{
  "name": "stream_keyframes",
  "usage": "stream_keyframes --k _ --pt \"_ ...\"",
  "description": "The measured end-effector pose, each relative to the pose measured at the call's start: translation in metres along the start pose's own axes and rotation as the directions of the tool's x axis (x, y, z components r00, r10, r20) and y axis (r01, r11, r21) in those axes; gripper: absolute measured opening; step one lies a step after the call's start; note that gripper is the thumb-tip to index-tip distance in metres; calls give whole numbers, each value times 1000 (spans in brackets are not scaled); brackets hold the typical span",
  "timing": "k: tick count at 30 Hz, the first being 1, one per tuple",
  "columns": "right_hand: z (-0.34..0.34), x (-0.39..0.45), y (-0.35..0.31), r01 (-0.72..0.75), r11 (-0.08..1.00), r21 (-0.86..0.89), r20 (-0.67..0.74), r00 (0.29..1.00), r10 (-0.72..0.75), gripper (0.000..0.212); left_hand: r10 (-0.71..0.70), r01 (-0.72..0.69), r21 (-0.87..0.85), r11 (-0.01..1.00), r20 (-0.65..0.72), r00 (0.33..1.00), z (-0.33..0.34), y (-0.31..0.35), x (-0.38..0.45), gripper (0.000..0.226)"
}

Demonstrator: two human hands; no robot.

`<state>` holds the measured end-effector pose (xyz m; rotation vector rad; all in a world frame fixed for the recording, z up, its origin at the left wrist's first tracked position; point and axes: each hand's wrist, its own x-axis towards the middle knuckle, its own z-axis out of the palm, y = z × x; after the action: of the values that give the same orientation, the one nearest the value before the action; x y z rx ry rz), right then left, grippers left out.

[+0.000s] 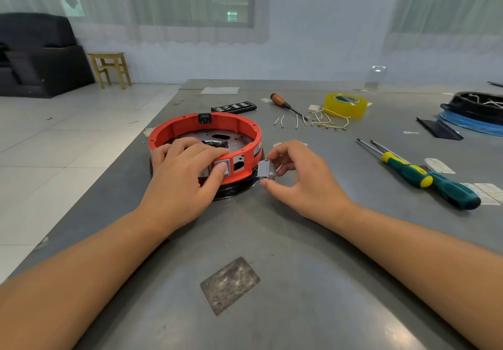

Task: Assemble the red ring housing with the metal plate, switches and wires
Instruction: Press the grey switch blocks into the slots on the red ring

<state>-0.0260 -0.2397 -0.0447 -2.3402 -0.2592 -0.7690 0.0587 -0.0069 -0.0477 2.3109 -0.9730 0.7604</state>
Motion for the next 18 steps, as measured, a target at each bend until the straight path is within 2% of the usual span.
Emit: stream_keyframes --k 4,10,18 --pt "0 -1 -10 115 993 -24 -32 993 -115 36 93 -93 -1 996 -47 995 -1 9 -2 39" --pt "5 -2 -17 258 966 -38 -58 964 -260 35 180 -180 -24 983 6 984 -3 21 -3 45" --pt "5 -4 -20 281 959 -41 -36 959 -283 39 198 -196 -95 976 6 980 -1 21 -4 50"
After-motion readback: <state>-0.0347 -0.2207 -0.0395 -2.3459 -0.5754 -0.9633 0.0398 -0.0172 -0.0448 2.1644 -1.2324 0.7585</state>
